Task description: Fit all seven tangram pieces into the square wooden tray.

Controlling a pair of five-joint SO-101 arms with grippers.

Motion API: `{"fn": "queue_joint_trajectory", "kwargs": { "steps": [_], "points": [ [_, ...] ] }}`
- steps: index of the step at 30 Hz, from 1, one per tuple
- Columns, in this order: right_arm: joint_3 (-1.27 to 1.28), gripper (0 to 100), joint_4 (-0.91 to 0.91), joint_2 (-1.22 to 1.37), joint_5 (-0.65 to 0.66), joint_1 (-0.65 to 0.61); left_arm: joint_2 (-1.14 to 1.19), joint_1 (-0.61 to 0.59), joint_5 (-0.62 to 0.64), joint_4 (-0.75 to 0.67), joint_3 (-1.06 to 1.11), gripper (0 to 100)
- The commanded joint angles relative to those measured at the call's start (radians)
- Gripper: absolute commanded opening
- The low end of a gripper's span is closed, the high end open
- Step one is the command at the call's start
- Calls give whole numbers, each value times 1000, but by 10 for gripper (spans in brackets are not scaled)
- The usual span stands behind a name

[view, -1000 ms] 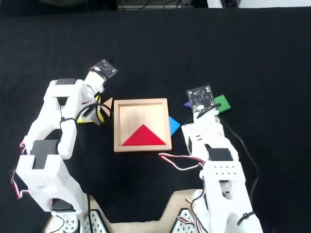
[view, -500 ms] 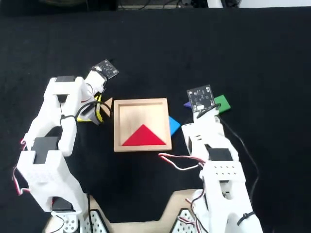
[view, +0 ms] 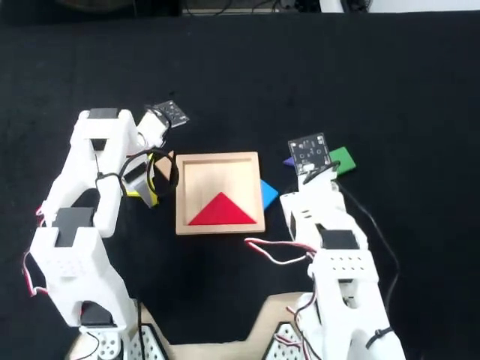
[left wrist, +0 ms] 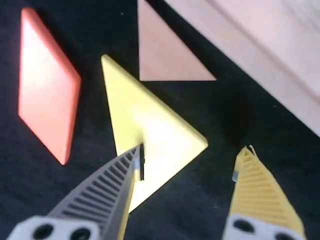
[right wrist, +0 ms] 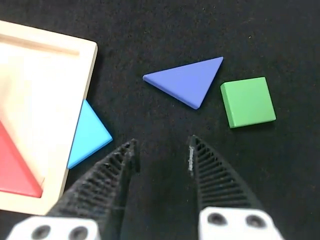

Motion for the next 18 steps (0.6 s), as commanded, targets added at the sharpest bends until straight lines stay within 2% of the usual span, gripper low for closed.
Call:
{"fn": "queue_joint_trajectory", "kwargs": {
  "steps": [1,3,14,18],
  "points": [
    [-7,158,-21,-30,5,11,34,12,34,-55,-44,297],
    [-7,158,-21,-30,5,11,43,5,69,-89,-45,297],
    [-7,158,-21,-30,15,9,84,4,64,-97,-62,309],
    [12,158,-20,-31,60,-46,118,-22,25,-89,-99,308]
  ]
}}
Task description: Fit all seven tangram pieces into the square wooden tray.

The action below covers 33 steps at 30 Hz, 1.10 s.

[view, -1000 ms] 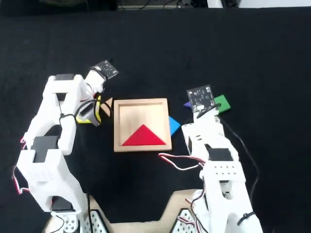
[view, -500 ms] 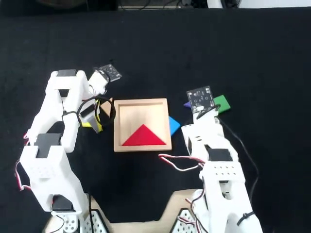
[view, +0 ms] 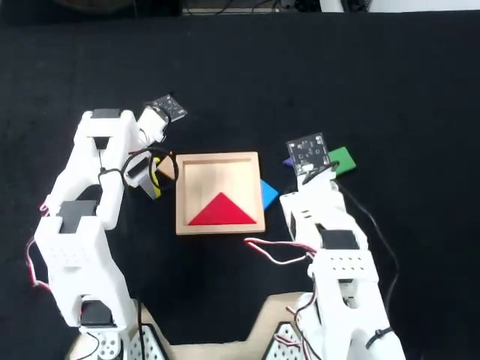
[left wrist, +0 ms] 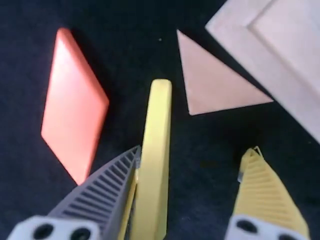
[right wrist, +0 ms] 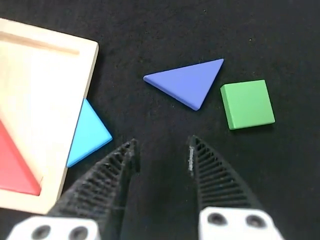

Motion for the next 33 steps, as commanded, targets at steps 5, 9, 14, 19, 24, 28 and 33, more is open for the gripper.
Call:
{"fn": "queue_joint_trajectory", "kwargs": {
  "steps": [5,9,14,19,24,28,33],
  "points": [
    [8,158,-25,-31,55,-54,20,-48,-29,12,-65,306],
    [8,158,-25,-31,55,-54,-26,-61,-31,12,-58,305],
    [8,158,-25,-33,57,-54,-121,-65,-51,84,-62,256],
    [8,158,-25,-33,57,-54,-135,-56,-130,110,-31,135],
    [10,158,-25,-33,57,-54,-141,-56,-71,112,-31,25],
    [10,158,-25,-33,57,-54,-146,-53,-38,126,-33,29],
    [10,158,-25,-36,57,-51,-235,31,123,420,-185,29]
  ]
}}
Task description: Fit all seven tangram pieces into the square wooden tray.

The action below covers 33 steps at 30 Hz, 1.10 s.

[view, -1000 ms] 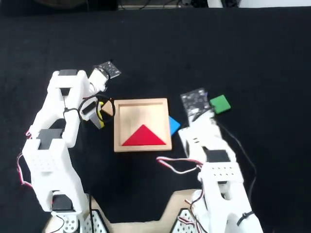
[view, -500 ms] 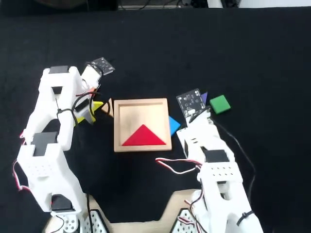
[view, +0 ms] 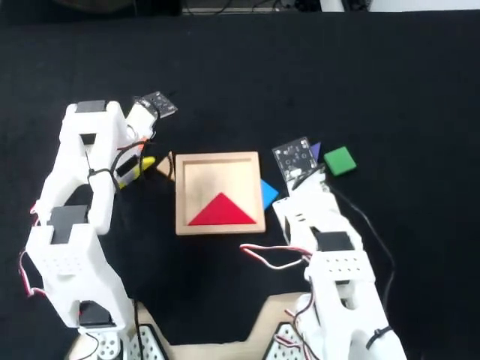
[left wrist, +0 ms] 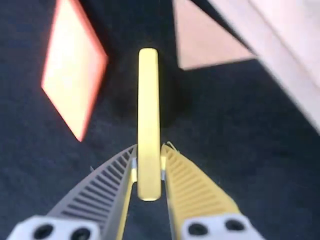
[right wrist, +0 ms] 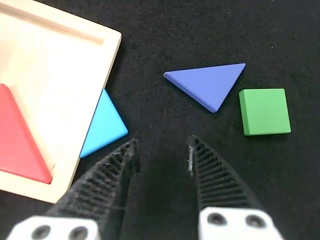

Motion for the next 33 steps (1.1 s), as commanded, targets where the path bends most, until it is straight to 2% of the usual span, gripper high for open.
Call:
{"fn": "queue_joint_trajectory", "kwargs": {
  "steps": [1,3,5,8,13,17,20,28,33],
  "points": [
    [-5,158,-21,-36,11,-3,-157,105,195,272,-170,29],
    [-5,158,-21,-36,11,8,-219,166,370,341,-214,29],
    [-7,158,-21,-38,6,34,-287,229,572,339,-220,30],
    [-8,158,-21,-38,5,72,-382,308,833,278,-173,30],
    [-8,158,-28,-38,5,101,-494,447,1142,114,45,30],
    [-4,158,-44,-38,5,101,-502,463,1157,-80,225,30],
    [-2,158,-51,-38,5,101,-485,446,1158,-169,303,30],
    [1,158,-75,-33,6,101,-417,433,1350,-249,358,30],
    [1,158,-75,-31,5,101,-319,426,1339,-327,357,30]
  ]
}}
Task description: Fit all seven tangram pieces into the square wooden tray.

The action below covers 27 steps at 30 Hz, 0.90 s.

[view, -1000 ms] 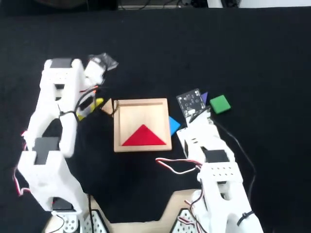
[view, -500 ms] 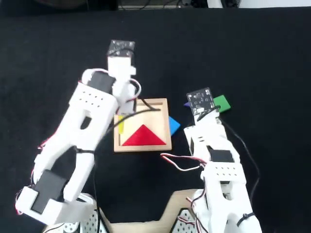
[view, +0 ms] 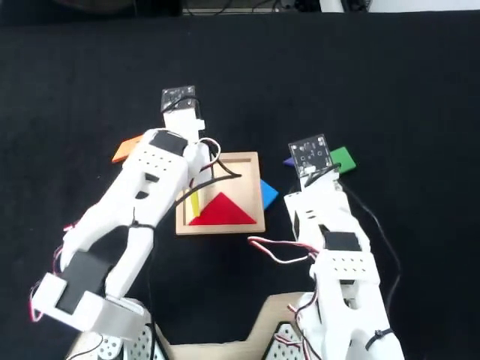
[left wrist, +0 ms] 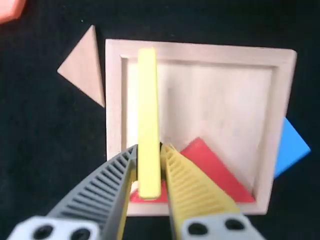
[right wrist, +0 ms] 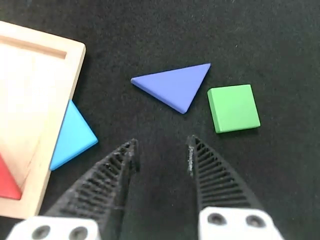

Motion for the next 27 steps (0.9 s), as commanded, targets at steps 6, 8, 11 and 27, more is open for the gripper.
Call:
{"fn": "queue_joint_trajectory", "kwargs": {
  "steps": [6,8,11,27],
  "points": [
    [-2,158,-15,-31,5,11,143,-25,-14,-83,-18,30],
    [-2,158,-15,-31,5,11,144,-33,-32,-78,-13,30],
    [-2,158,-15,-31,5,8,141,-47,-77,-77,-8,30],
    [-1,158,-15,-31,6,8,118,-76,-204,64,-77,121]
  ]
}}
